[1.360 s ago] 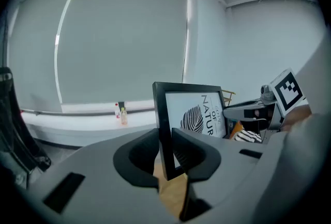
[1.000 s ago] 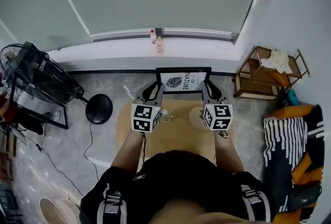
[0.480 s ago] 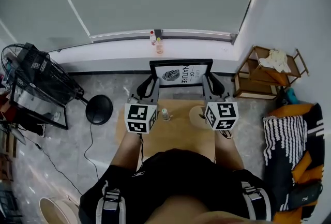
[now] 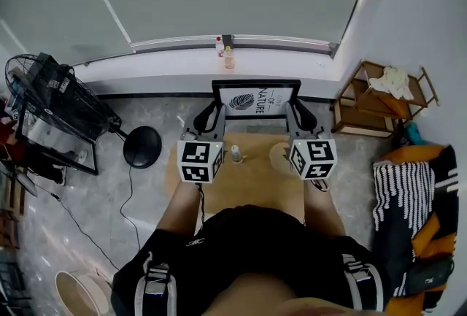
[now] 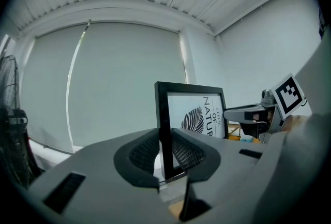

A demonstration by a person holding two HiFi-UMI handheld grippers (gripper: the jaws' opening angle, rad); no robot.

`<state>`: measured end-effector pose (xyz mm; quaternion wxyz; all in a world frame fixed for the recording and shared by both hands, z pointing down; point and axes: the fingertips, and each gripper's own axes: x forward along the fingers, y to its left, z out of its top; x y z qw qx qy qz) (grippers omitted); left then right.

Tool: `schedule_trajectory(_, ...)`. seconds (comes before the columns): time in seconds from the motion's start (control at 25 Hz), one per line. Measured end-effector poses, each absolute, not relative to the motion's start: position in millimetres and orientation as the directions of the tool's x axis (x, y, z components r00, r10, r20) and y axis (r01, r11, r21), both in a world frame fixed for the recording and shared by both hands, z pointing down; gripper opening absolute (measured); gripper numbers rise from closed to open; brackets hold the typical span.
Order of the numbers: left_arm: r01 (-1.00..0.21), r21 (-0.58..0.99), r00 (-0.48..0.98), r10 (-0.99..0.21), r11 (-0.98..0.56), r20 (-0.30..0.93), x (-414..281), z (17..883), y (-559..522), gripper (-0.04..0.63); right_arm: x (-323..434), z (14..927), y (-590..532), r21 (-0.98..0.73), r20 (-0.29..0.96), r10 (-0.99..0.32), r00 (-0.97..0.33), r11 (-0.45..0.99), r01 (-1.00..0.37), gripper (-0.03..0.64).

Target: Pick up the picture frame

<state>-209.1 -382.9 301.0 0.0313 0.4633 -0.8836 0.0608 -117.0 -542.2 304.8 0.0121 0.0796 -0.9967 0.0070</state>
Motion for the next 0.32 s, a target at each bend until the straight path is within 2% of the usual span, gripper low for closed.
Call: schedule_trajectory(0.32,-0.812,-0.09,-0.583,-0.805,0.576,0.11,-201,297,-363,0.089,-112,305,-524,-0.026,0.023,-0.145,-0.989,0.989,-0.146,0.084)
